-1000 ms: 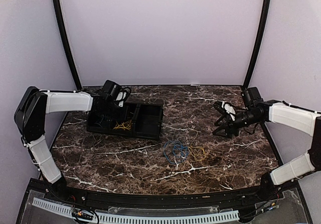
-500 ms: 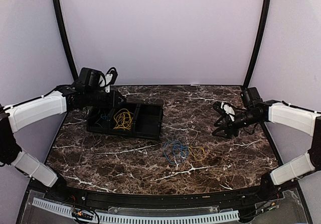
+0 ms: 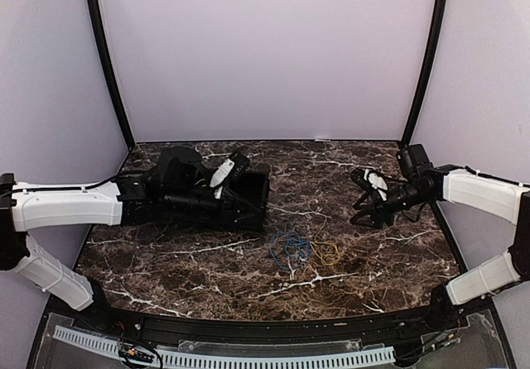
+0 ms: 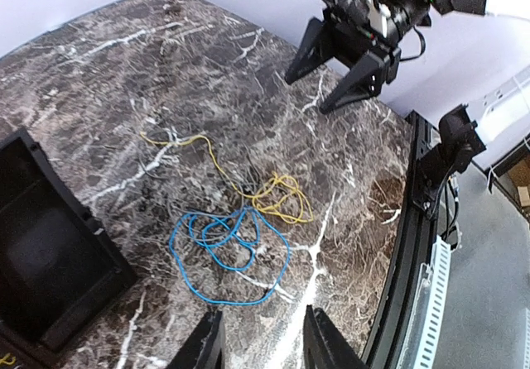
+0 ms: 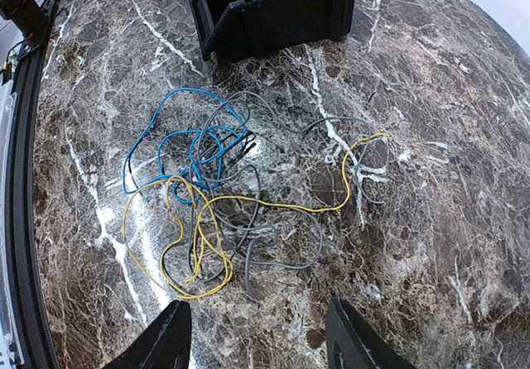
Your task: Untangle the cables
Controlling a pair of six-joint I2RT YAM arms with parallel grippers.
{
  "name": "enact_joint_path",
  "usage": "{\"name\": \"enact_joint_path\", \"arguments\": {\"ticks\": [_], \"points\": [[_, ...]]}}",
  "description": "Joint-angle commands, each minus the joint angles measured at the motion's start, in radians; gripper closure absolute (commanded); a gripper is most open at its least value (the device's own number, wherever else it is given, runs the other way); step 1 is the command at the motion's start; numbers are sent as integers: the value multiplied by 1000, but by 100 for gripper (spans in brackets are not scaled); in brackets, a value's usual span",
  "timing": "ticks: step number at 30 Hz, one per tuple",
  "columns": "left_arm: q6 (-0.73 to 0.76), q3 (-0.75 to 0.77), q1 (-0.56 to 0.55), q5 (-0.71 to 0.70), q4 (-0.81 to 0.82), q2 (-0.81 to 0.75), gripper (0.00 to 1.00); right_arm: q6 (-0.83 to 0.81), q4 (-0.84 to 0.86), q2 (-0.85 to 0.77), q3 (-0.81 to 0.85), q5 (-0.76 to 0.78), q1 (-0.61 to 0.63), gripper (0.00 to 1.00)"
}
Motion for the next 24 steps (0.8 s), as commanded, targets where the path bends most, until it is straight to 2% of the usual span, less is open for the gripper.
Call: {"name": "enact_joint_path", "arguments": {"ticks": [1, 8, 12, 19, 24], "points": [[24, 23, -101, -68, 52, 102, 66, -10, -9, 6, 7, -4, 14, 44], [-11, 177, -168, -194, -84, 344, 68, -13, -16, 7, 7, -9, 19, 48], [-178, 239, -169, -334, -171, 419, 75, -14, -15, 8, 5, -8, 21, 48], [-353, 185, -168, -338, -42, 482, 68, -16, -17, 15, 7, -3, 24, 47], [-367, 184, -168, -326, 26, 543, 76, -16, -16, 13, 7, -3, 25, 47]]}}
